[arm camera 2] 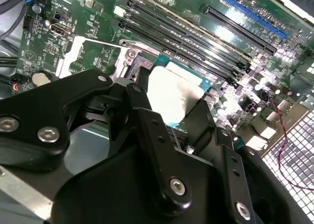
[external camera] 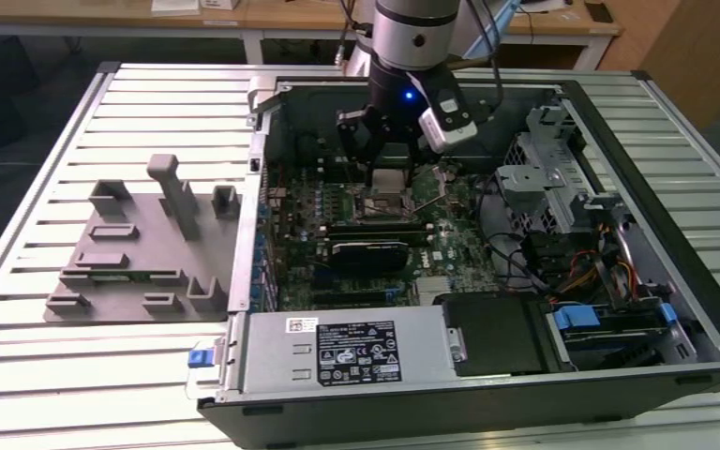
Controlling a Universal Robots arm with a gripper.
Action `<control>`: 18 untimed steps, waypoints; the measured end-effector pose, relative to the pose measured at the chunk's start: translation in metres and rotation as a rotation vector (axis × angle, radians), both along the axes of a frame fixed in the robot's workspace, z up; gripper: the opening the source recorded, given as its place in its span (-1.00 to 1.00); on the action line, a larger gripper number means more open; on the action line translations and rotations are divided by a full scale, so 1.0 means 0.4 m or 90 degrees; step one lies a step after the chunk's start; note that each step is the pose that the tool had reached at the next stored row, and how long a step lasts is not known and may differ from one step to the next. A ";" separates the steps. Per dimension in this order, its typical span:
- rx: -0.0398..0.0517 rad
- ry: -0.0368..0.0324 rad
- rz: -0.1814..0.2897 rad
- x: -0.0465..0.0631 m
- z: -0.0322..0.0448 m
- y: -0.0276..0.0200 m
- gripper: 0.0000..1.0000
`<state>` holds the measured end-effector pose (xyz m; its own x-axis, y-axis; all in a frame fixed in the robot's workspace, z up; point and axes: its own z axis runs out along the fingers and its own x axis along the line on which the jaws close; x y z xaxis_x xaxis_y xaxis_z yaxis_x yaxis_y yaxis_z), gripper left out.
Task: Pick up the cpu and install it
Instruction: 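Pick up the cpu and move it towards the insertion slot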
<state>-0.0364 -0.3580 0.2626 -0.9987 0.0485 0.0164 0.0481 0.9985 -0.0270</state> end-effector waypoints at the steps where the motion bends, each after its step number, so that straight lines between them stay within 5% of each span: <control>1: 0.0010 0.0000 0.000 0.000 -0.001 0.000 0.08; 9: 0.0104 0.0000 0.003 0.000 -0.009 0.003 0.08; 18: 0.0113 0.0000 0.005 0.003 -0.029 0.018 0.08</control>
